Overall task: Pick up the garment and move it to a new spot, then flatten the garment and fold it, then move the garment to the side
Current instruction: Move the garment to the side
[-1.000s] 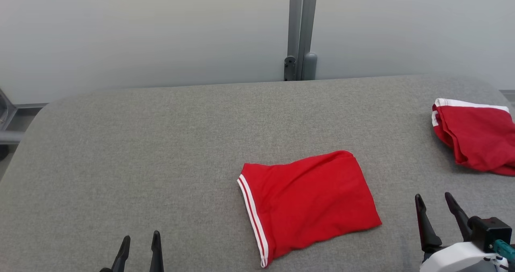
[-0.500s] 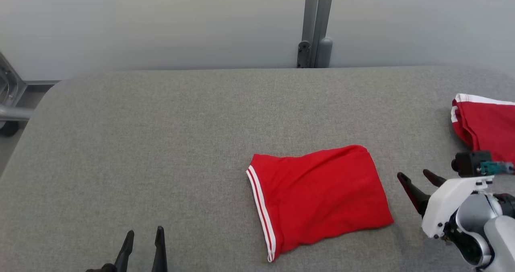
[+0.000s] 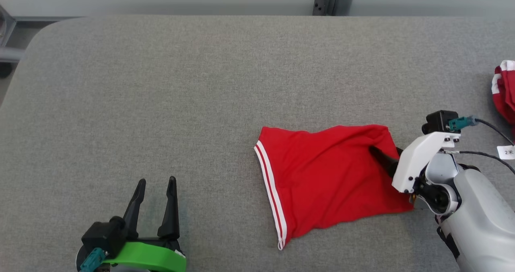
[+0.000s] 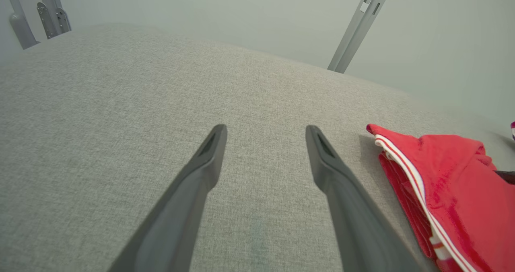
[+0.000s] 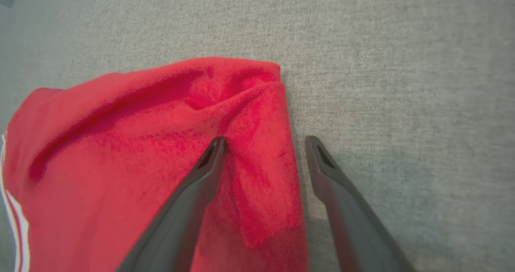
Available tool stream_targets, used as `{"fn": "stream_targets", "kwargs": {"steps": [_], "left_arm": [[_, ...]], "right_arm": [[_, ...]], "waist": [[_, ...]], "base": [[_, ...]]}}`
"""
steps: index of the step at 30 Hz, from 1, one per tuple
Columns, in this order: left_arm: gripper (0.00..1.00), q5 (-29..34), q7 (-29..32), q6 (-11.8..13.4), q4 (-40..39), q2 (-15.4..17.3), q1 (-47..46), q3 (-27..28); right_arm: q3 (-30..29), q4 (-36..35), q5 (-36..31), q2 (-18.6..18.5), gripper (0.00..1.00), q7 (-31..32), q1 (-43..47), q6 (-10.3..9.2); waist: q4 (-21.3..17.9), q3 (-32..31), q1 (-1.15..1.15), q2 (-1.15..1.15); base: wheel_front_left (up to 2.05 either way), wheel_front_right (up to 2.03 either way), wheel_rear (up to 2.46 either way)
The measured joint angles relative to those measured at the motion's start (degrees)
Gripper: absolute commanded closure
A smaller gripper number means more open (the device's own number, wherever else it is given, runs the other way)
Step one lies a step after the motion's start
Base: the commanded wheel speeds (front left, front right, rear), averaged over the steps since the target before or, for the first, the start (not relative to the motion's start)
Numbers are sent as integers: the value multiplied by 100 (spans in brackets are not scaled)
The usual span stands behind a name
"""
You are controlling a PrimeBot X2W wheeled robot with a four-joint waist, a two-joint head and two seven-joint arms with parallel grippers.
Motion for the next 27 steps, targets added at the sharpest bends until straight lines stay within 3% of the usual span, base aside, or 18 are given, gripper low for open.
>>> {"fn": "stream_targets", "kwargs": {"steps": [1, 2, 3, 4, 9, 14, 20, 27], "left_arm": [[0, -2, 0, 1, -5, 0, -42, 1], [0, -2, 0, 2, -16, 0, -73, 0], [0, -4, 0, 10, -20, 0, -104, -3], [0, -8, 0, 18, -24, 0, -132, -5], [0, 30, 0, 20, -45, 0, -270, 22], [0, 134, 0, 16, -60, -1, -303, 153], [0, 260, 0, -23, -78, 0, -299, 248], [0, 303, 0, -34, -119, -2, -292, 202]], "right_arm": [[30, 34, 126, 31, 0, 46, -92, 0], [73, 47, 226, 40, 51, 90, -178, 0], [131, 36, 319, 25, 85, 104, -249, 0], [154, 11, 423, 7, 100, 102, -295, 0], [376, -258, 856, -242, 100, -96, -506, 8], [402, -571, 962, -836, 100, -211, -837, 5], [-35, -844, 761, -1385, 100, -149, -1296, 4], [-672, -1284, 256, -1595, 100, 346, -1426, 3]], "waist": [[13, 84, 0, 0], [20, 157, 0, 0], [25, 228, 0, 0], [25, 287, 0, 0], [-62, 574, 1, 0], [-321, 672, 0, 0], [-707, 657, 1, 0], [-1135, 621, 0, 0]], "base": [[0, 0, 0], [0, 0, 0], [0, 0, 0], [0, 0, 0], [0, 0, 0], [0, 0, 0], [0, 0, 0], [0, 0, 0]]}}
